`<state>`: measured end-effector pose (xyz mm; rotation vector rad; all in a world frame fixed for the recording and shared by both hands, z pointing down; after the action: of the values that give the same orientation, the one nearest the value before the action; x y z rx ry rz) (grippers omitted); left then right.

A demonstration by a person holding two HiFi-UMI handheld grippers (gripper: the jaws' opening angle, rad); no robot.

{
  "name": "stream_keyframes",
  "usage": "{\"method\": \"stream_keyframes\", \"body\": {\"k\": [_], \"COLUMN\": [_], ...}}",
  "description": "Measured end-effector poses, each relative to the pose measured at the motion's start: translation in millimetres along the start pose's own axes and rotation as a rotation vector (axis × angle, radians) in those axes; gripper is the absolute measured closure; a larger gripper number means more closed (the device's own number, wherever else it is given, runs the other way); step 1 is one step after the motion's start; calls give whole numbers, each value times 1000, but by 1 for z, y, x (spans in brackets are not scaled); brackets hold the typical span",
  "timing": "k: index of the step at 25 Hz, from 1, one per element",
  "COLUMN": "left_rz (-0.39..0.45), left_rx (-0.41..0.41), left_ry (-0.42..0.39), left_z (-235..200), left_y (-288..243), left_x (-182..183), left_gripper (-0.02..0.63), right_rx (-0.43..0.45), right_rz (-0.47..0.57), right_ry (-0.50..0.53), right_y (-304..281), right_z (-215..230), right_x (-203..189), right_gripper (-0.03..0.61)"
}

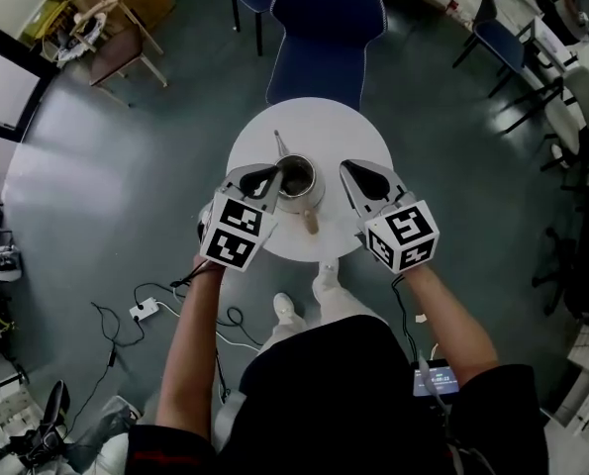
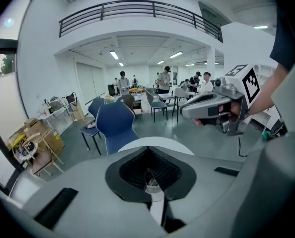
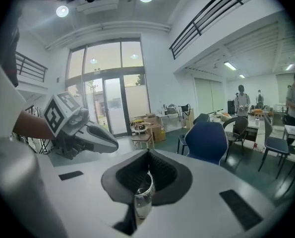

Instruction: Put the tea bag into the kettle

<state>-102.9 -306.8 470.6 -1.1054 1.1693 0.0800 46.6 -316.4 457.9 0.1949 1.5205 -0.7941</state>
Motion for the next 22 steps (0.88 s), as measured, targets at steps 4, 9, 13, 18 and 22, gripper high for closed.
{"method": "stream_keyframes", "body": {"k": [4, 9, 13, 18, 22], "left_rz": [104, 245, 338, 421, 479], "left_rx": [30, 28, 38, 59, 57], "left_ry": [33, 130, 168, 123, 92], "left_z": [0, 12, 19, 36, 51], "left_y": [33, 75, 111, 154, 188], "left_x": [4, 8, 13, 15, 12], "left_gripper": [598, 598, 598, 598, 598], "right_rx": [16, 40, 44, 45, 40], "right_rz": [40, 89, 130, 177, 215], "right_ry": [21, 51, 69, 90, 112], "right_y": [4, 19, 32, 50, 69], "right_z": [-29, -64, -89, -123, -150], "right_x": [19, 45, 66, 82, 93], "right_gripper": [560, 560, 560, 560, 560]}}
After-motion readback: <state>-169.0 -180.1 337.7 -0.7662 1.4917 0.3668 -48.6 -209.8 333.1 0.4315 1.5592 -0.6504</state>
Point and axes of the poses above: the fingertips, and each gripper's own axes: y backward along the fingers, z to its right, x out of its top, the point moved 4 cm from there along y, backward along the fingers, and after that the axes turned 9 degrees about -x, right-handed, at the moved point
